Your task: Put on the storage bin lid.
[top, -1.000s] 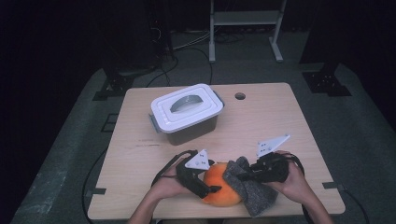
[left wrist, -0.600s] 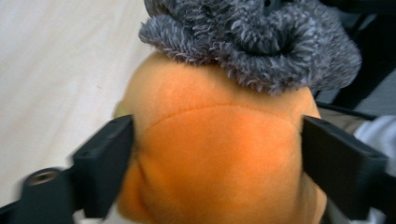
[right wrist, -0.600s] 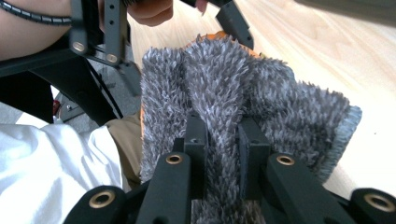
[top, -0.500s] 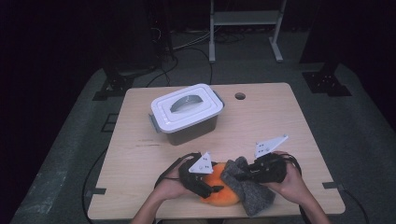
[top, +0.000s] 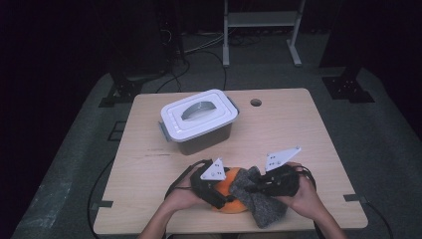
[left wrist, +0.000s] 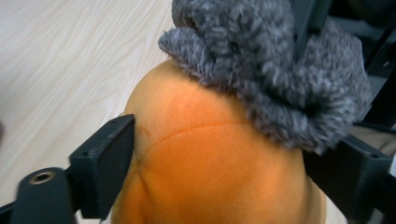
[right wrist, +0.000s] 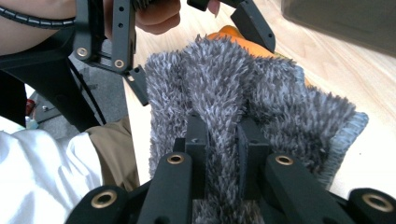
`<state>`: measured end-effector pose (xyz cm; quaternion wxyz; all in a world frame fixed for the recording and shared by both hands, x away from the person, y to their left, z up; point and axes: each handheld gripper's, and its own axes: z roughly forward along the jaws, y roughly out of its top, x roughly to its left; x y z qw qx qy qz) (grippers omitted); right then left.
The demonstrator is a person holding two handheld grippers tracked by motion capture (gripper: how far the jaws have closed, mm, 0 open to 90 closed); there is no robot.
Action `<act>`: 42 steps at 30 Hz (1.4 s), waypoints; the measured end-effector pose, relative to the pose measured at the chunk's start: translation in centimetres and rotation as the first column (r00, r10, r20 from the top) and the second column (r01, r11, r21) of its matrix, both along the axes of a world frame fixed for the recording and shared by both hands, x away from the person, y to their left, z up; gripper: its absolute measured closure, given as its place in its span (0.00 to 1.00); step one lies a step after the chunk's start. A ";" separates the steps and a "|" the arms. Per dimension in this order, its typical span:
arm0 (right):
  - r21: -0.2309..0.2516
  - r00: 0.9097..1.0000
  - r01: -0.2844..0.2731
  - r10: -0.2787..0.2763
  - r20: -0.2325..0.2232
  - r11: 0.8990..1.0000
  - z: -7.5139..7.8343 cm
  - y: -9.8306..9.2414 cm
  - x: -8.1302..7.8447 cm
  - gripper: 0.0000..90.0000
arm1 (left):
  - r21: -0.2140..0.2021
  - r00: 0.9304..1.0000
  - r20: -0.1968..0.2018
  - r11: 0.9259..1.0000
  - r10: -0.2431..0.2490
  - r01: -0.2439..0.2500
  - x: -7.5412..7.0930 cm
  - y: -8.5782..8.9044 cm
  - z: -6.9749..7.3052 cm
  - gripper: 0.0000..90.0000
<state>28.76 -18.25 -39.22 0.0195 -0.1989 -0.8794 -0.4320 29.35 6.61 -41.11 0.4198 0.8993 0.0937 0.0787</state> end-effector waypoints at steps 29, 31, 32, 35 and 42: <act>0.107 0.999 0.028 -0.030 0.019 0.994 0.9 -1.8 0.2 0.85 | -0.013 0.992 0.124 0.999 -0.034 0.036 -0.6 -0.3 0.7 0.29; 0.101 0.999 0.042 -0.044 0.021 0.994 0.8 -1.8 0.3 0.85 | -0.013 0.993 0.113 0.999 -0.046 0.048 -0.7 -0.5 0.4 0.25; 0.084 0.999 0.047 -0.048 0.015 0.995 0.5 -1.7 0.5 0.85 | -0.016 0.994 0.101 0.999 -0.040 0.042 -0.5 -0.4 0.4 0.23; 0.074 0.999 0.027 -0.024 -0.033 0.997 -0.7 -1.1 0.6 0.85 | -0.034 1.000 -0.002 0.999 -0.017 0.017 0.2 -0.1 0.5 0.10; 0.055 1.000 0.006 -0.005 -0.020 0.998 -0.8 -0.7 0.4 0.85 | -0.026 0.999 -0.050 1.000 0.001 -0.002 0.5 0.4 -0.1 0.20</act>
